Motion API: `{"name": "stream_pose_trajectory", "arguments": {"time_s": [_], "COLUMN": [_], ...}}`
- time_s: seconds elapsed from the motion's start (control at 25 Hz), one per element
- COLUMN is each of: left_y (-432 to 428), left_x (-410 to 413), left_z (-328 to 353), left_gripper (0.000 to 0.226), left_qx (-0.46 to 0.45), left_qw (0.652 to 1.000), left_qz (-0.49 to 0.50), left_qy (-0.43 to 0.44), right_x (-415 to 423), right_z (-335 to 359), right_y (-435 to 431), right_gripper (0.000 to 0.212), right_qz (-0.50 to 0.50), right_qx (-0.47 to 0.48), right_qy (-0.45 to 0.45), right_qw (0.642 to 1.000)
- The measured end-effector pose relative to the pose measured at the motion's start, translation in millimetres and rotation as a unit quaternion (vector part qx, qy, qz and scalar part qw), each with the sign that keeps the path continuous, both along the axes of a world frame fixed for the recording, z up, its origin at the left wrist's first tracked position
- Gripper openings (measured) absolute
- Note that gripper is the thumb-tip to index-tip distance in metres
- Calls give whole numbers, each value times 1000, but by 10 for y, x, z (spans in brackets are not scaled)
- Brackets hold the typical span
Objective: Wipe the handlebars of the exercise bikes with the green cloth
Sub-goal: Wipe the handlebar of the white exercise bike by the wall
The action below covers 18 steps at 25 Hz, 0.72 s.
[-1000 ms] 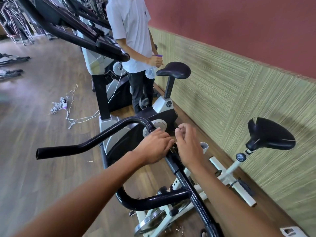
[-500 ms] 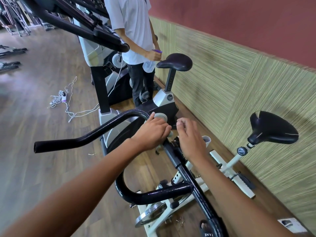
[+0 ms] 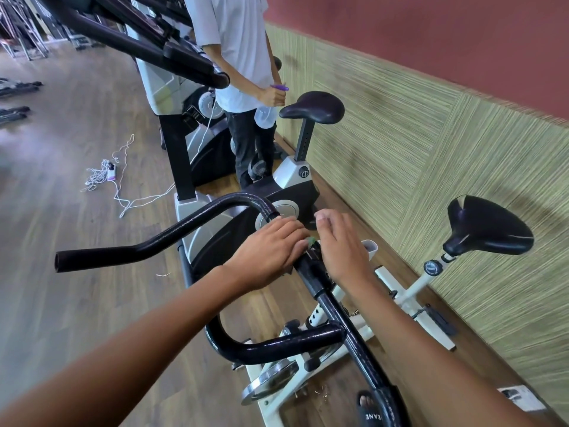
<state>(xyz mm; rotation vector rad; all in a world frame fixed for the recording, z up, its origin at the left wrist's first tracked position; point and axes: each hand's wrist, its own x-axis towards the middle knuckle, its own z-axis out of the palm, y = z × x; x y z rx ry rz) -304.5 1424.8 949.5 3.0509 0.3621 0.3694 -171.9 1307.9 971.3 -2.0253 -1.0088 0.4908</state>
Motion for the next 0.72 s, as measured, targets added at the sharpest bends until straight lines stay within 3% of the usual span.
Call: {"name": "stream_pose_trajectory", "arguments": {"time_s": [0.2,0.36,0.6,0.72], "left_y": [151,27,47,-37], "left_x": [161,61,145,15], "left_z": [107,-38,84,81], "left_gripper": [60,49,49,53], "left_qx": [-43,3,-60,25], "left_qw": [991,998,984,977], "left_qz": [123,70,163,211], "left_qy": [17,1,30,19], "right_x": [7,8,7,3], "right_z": [0,-35,-36,-34], "right_y": [6,27,28,45], "right_gripper": [36,39,41,42], "right_qz": [2,1,0,-2], "right_qx": [3,11,15,10], "right_qy": [7,1,4,0], "right_qw": [1000,1000,1000,1000]}}
